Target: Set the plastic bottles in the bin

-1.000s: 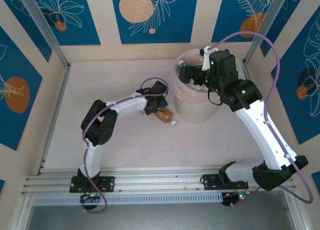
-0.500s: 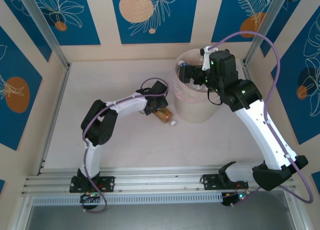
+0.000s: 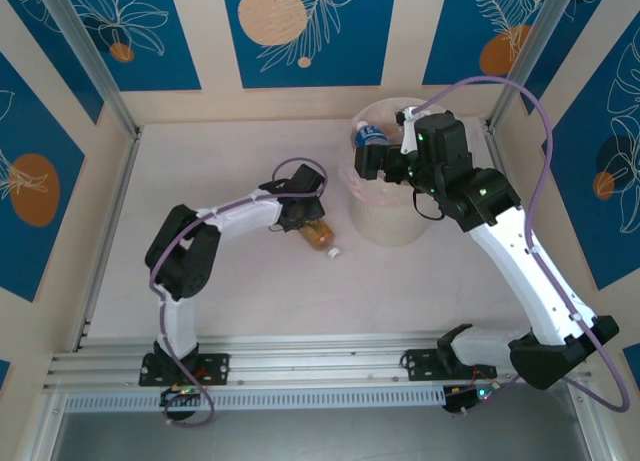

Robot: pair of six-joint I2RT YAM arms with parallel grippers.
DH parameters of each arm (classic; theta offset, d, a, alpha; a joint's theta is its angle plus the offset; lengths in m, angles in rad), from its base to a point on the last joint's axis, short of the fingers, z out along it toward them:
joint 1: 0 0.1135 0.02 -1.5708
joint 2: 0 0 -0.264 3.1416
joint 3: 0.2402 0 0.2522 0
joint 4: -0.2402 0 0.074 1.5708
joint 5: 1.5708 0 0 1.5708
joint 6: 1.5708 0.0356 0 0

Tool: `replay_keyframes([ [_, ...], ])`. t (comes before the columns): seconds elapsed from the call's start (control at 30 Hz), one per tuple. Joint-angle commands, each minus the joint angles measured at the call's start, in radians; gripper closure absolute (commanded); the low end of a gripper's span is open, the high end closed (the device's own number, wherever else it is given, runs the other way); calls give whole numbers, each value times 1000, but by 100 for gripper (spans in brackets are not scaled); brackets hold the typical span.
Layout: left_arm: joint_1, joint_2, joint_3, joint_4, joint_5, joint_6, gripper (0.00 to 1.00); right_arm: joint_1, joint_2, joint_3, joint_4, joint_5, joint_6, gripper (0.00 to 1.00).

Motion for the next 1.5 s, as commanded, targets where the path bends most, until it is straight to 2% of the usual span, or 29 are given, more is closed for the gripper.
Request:
replay_keyframes([
  [0.0, 15, -140, -28, 2, -27, 72, 40, 16, -31, -29, 9, -81, 41, 1],
  [0.23, 21, -369, -73, 5, -20, 195, 41, 47, -88, -99, 23, -194, 80, 1],
  [0.4, 31, -495, -72, 38, 47, 265, 41, 51, -138, -156, 70, -271, 103, 1],
  [0.5, 32, -536, -55, 87, 129, 296, 41, 51, -137, -168, 81, -302, 99, 1],
  [0.73, 32, -546, 18, 141, 306, 298, 41, 64, -88, -151, 87, -388, 87, 1],
  [1.13, 30, -528, 76, 251, 436, 244, 41, 120, -1, -132, 143, -409, 78, 1],
  [1.33, 29, -489, 113, 258, 488, 205, 41, 140, 26, -120, 178, -367, 68, 0],
  [1.47, 27, -478, 112, 274, 522, 177, 41, 143, 29, -128, 219, -351, 75, 5],
])
